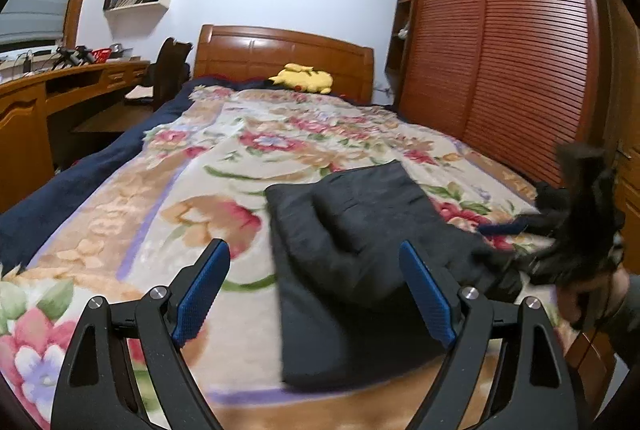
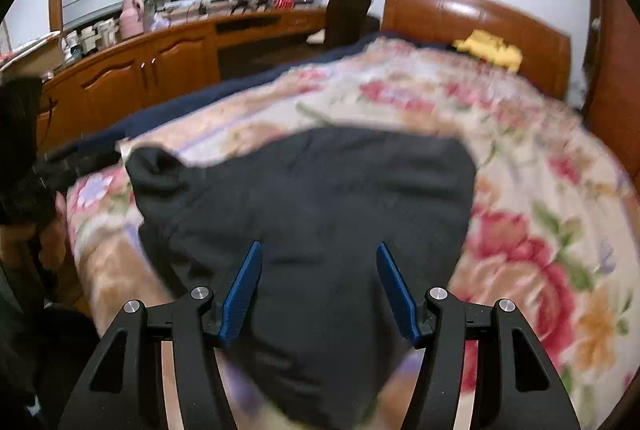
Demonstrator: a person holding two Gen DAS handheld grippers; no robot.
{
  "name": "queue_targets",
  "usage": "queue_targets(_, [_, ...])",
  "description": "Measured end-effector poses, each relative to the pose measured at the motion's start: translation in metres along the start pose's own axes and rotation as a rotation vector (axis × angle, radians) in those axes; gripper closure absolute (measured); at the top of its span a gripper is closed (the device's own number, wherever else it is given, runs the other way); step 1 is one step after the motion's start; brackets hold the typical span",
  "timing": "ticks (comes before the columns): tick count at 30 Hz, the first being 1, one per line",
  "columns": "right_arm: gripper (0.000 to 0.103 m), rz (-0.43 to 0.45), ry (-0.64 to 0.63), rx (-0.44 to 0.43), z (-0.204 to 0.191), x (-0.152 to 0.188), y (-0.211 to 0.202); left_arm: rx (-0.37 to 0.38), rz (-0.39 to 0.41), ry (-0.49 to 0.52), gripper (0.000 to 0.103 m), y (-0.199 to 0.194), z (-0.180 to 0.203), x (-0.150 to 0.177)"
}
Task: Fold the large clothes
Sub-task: 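Fold the held side over the jacket toward the left gripper, then release, then grasp the other jacket side with the left gripper and fold it over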
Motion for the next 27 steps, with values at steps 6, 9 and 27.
queue_targets(6, [0.041,-0.018,-0.008,-0.044,-0.012,-0.008,0.03,0.035,-0.029,0.037,0.016,0.009,0.021,0.007])
queue_targets(9, [0.041,-0.018,0.001,-0.059,-0.004,-0.008,0.026,0.057,-0.062,0.042,0.019,0.016,0.026,0.012])
queue_targets(27, [0.041,0.042,0.051,0.06,0.033,0.011,-0.037,0.036,-0.236,0.179,0.098,0.036,0.047,0.048])
Point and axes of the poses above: each gripper's, at about its wrist camera, not at the fingertips, and y roughly the way its jaws point, z to its right, x to its underside, the point moved 3 cm from there along y, roughly the way its jaws point, and after that the axes turned 9 degrees about -y, right-handed, at the moved point
